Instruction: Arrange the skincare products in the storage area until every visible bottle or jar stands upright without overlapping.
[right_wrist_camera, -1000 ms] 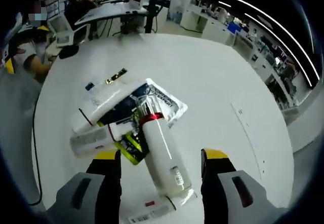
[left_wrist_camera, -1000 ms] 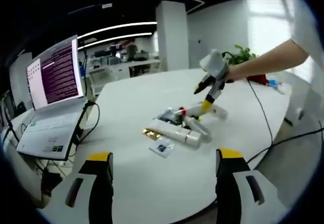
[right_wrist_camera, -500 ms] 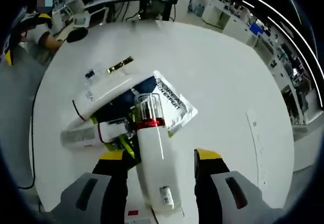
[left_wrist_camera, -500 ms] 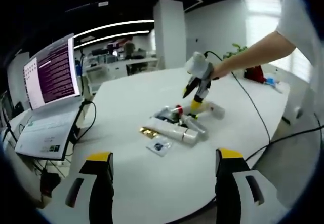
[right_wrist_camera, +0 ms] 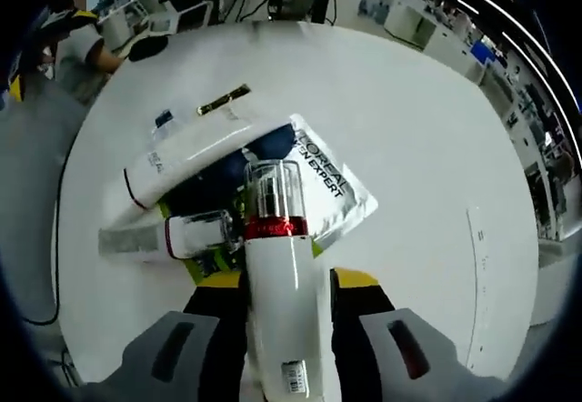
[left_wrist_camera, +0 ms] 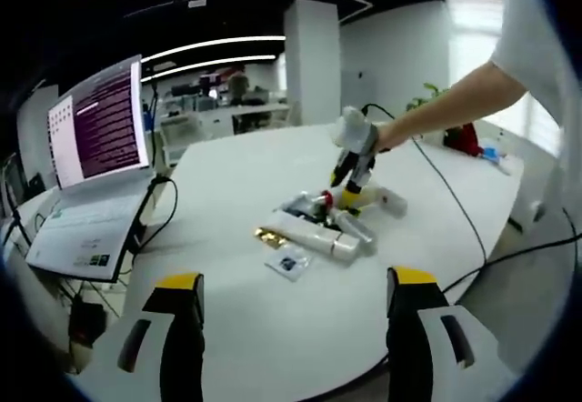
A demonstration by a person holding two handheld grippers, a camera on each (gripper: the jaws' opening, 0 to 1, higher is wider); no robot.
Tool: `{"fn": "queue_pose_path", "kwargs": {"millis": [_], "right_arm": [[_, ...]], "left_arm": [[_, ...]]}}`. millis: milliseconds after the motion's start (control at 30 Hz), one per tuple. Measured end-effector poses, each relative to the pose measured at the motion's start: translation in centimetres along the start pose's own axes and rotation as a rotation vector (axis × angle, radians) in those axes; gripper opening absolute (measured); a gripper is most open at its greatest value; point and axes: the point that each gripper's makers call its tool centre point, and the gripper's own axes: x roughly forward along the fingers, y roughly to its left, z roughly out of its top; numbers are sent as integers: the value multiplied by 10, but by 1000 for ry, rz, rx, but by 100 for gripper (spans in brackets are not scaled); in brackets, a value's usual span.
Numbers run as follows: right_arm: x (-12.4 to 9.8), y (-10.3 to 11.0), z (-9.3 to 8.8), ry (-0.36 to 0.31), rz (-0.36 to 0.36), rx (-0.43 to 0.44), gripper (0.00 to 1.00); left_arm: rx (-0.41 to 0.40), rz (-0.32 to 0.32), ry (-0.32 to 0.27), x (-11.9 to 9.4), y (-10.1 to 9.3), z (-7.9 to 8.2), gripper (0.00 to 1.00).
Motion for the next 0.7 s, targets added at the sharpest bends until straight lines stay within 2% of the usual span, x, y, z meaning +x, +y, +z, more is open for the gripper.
{"fn": "queue_pose_path", "kwargs": {"millis": [267, 467, 700], "right_arm": [[2, 3, 0, 10, 21, -16, 31], [3, 1, 0, 6, 6, -49, 28], [-4, 2, 2, -31, -71, -57, 27]], "left_arm": [[0, 3, 4, 0, -1, 0, 75], [2, 5, 6, 0, 0, 0, 75], [5, 3, 3, 0, 0, -1, 75]]}}
